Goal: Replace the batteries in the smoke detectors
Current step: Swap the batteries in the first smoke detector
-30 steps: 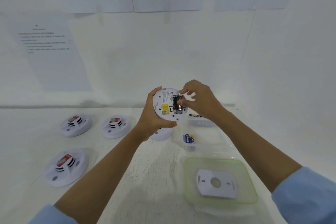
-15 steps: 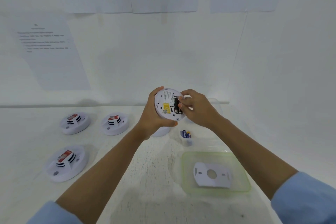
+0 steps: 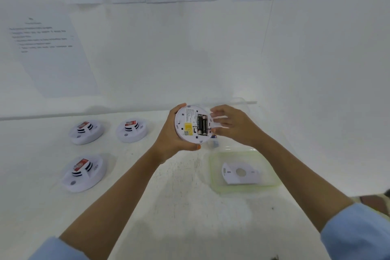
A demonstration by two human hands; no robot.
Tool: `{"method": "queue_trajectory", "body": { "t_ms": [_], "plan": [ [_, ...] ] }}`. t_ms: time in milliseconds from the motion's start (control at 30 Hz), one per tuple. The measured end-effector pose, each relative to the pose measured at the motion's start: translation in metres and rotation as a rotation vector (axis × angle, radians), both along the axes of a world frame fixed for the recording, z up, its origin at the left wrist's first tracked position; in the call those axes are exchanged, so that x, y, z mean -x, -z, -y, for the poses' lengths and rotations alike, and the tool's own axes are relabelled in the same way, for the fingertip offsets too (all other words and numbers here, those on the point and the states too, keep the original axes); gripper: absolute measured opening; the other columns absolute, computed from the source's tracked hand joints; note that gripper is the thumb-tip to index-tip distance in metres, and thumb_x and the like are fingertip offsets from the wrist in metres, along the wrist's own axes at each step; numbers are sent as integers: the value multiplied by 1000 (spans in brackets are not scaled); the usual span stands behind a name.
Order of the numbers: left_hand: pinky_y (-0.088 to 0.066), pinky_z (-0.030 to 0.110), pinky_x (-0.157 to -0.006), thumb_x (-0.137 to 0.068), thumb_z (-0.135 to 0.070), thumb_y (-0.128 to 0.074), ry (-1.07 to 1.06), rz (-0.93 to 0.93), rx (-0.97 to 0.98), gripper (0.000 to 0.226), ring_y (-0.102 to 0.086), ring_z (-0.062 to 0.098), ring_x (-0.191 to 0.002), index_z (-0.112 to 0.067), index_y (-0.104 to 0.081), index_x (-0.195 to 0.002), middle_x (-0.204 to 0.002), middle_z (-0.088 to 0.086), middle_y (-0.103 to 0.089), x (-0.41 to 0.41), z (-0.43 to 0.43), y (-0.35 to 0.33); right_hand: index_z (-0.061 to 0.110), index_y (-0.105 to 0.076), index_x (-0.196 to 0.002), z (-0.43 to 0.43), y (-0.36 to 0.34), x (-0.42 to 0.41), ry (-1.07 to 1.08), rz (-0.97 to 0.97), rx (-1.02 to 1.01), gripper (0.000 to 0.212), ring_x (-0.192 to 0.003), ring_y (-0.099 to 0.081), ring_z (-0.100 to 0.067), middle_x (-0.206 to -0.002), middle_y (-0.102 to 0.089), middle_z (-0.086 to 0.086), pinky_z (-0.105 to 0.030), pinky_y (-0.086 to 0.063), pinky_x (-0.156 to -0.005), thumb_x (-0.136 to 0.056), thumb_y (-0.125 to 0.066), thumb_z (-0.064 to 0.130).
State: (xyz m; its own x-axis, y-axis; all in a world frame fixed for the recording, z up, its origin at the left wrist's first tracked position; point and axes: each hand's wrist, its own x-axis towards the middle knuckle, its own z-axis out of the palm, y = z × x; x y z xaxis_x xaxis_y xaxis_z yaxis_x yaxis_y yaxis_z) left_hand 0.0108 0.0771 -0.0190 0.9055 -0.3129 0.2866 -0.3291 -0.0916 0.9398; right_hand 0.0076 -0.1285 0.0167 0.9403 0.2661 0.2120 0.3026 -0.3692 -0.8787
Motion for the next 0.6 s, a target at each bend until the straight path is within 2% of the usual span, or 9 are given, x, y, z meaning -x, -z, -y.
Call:
{"method": "queue_trajectory", "body": {
  "t_ms": [67, 100, 200, 267, 367, 433, 500, 533, 600],
  "plan": [
    [-54, 24, -80, -45, 3, -81, -8, -9, -14, 106, -50, 2, -115, -20, -30, -135, -129, -5, -47, 10, -2, 7, 14, -57, -106, 12, 6, 14, 2, -51, 78, 39, -88, -59, -16, -93, -60, 1, -14, -49, -76, -74, -73, 0],
    [-54, 24, -82, -45, 1, -82, -14, -16, -15, 106, -50, 3, -115, -20, -30, -135, -129, -6, -47, 15, -4, 10, 12, -59, -107, 19, 9, 21, -15, -86, 185, 38, -87, -58, -16, -91, -60, 0, -15, -49, -75, -74, -74, 1],
    [-55, 26, -82, -43, -2, -83, -25, -28, -27, 106, -51, 5, -115, -22, -31, -134, -128, -6, -47, 28, -6, 17, 13, -57, -119, 37, 24, 38, -69, -193, 627, 48, -99, -54, -14, -110, -57, -2, -20, -45, -87, -75, -75, 17],
    [-54, 25, -82, -42, -3, -85, -17, -22, -32, 106, -50, 6, -117, -22, -33, -133, -131, -2, -46, 33, -6, 19, 17, -49, -129, 44, 33, 45, -82, -256, 797, 60, -116, -46, -13, -125, -47, 3, -24, -37, -99, -76, -74, 27],
    [-52, 25, -88, -44, 0, -84, 1, -27, -53, 104, -46, 7, -121, -19, -33, -134, -136, 0, -40, 41, -2, 18, 20, -44, -133, 48, 39, 47, -111, -279, 820, 66, -124, -40, -12, -130, -37, 7, -25, -32, -101, -75, -73, 32],
    [-52, 25, -89, -45, 0, -83, 0, -47, -78, 106, -47, -3, -118, -17, -32, -136, -132, -17, -43, 48, 1, 16, 20, -45, -132, 50, 38, 46, -129, -253, 841, 65, -121, -42, -13, -124, -37, 8, -26, -34, -100, -75, -74, 30],
    [-53, 23, -86, -45, 1, -81, 2, -67, -100, 108, -47, -12, -112, -15, -28, -138, -119, -39, -45, 53, 4, 15, 19, -46, -131, 50, 38, 45, -138, -230, 866, 65, -119, -43, -13, -118, -38, 10, -28, -36, -100, -74, -74, 31],
    [-53, 22, -84, -46, 1, -81, 4, -74, -102, 109, -47, -15, -110, -15, -27, -139, -114, -44, -45, 56, 5, 15, 19, -47, -131, 49, 38, 44, -137, -211, 876, 64, -119, -43, -14, -117, -40, 10, -28, -36, -98, -74, -74, 32],
    [-53, 19, -80, -46, 2, -80, 1, -79, -95, 107, -48, -16, -107, -14, -28, -138, -112, -44, -46, 59, 6, 15, 18, -47, -131, 48, 38, 44, -124, -165, 896, 64, -115, -45, -14, -120, -43, 6, -25, -36, -89, -75, -72, 34]
  ]
}}
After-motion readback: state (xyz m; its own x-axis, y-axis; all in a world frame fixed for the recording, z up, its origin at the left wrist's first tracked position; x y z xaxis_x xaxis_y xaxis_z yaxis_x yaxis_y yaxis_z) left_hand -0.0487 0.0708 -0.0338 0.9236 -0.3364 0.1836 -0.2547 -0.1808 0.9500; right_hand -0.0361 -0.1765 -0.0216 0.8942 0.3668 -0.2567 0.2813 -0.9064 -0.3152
